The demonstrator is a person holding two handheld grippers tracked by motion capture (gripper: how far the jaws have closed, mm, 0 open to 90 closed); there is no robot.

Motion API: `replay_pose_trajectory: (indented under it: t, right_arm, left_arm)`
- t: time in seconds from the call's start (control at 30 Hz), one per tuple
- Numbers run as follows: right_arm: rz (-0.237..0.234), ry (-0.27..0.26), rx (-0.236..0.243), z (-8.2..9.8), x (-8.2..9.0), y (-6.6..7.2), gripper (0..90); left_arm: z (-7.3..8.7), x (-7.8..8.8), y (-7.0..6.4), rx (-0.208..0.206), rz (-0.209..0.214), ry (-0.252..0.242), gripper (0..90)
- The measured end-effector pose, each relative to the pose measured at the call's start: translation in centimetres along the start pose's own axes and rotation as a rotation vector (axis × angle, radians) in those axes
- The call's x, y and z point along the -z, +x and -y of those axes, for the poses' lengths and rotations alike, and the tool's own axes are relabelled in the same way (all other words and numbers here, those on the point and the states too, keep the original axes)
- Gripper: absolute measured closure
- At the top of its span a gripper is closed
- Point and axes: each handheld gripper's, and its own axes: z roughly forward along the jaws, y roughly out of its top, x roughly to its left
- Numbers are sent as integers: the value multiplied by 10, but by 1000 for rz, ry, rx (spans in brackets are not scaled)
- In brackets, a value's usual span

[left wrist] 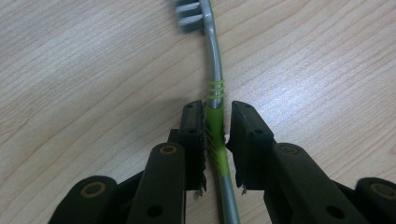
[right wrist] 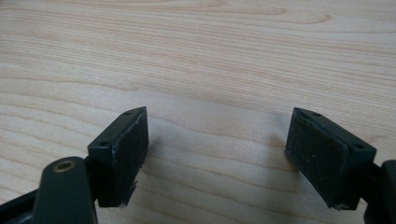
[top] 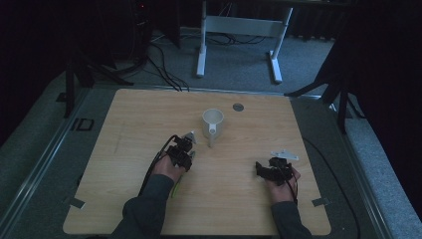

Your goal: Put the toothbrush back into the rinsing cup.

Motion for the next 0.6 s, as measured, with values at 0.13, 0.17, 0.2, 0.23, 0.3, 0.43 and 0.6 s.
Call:
replay_pose_trajectory:
  t: [0.13,0.17,0.2,0.23,0.3,0.43,0.6]
  right_arm:
    - [0,0,0,0,0,0,209]
    - [0,0,0,0,0,0,209]
    - [0,0,0,0,0,0,209]
    - [0,0,0,0,0,0,209]
    - [0,0,0,0,0,0,209]
    - [0,0,0,0,0,0,209]
    - [0,0,0,0,0,0,209]
  left_arm:
    - [0,-1,-1,-6,-14,14,764]
    - [0,-2,-1,-4,-14,17,764]
    - [0,-2,-1,-4,-16,19,763]
    - [0,-3,-2,-7,-22,21,763]
    - [0,-4,-2,-13,-26,31,768]
    - [0,-4,-4,-23,-40,42,796]
    - [1,-2,-3,-28,-40,38,804]
